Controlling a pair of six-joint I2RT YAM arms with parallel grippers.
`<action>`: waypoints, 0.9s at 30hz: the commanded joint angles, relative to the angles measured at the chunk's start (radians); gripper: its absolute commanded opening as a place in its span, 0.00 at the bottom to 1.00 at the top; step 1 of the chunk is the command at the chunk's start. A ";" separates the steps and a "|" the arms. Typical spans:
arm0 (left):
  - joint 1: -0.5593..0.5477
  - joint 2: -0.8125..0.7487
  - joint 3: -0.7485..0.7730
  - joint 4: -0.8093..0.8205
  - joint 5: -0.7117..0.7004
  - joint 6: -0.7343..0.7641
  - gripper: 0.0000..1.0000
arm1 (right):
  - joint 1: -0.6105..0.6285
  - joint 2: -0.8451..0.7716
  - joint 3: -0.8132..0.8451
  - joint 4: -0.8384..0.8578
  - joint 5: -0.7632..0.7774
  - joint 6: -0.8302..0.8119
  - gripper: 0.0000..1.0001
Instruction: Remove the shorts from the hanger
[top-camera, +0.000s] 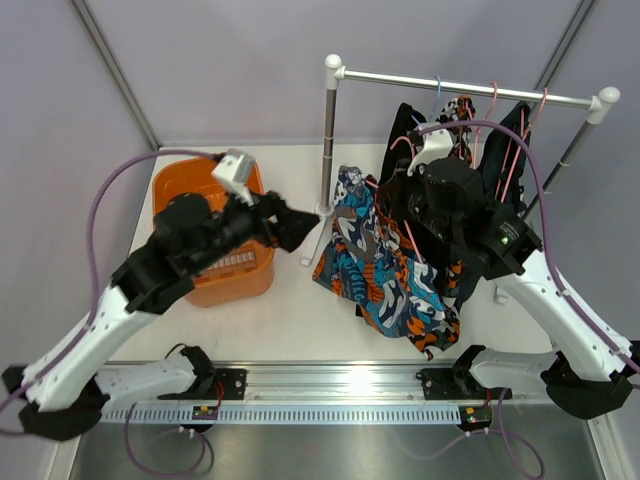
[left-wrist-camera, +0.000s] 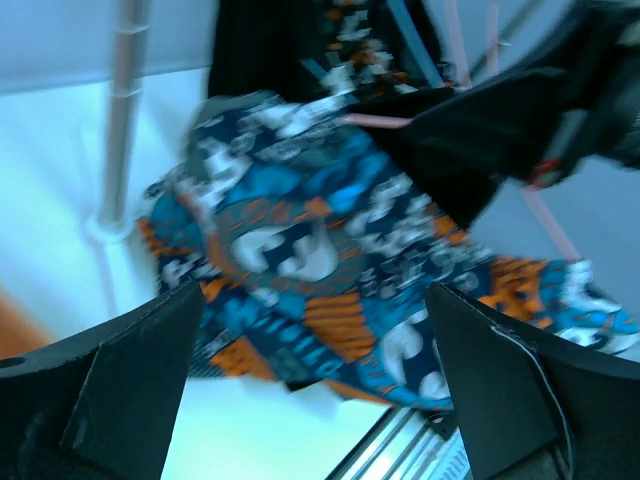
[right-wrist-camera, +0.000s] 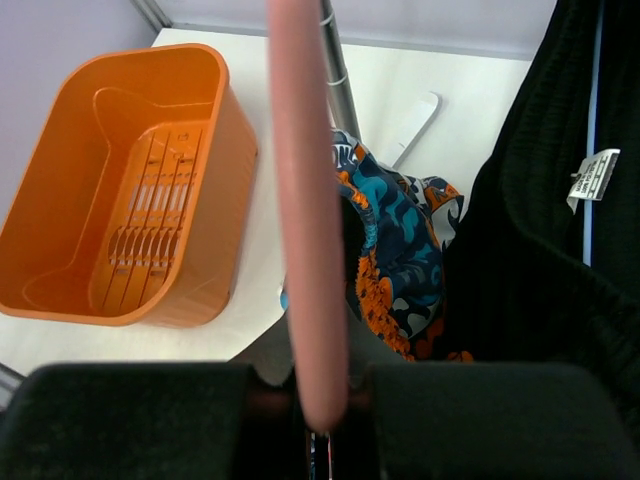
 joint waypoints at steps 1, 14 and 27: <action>-0.188 0.181 0.146 0.025 -0.314 0.022 0.99 | 0.020 0.002 -0.002 0.054 0.101 0.050 0.00; -0.257 0.499 0.291 0.157 -0.462 -0.115 0.99 | 0.044 -0.012 -0.056 0.062 0.236 0.121 0.00; -0.262 0.579 0.289 0.189 -0.411 -0.130 0.99 | 0.064 0.016 -0.060 0.068 0.270 0.123 0.00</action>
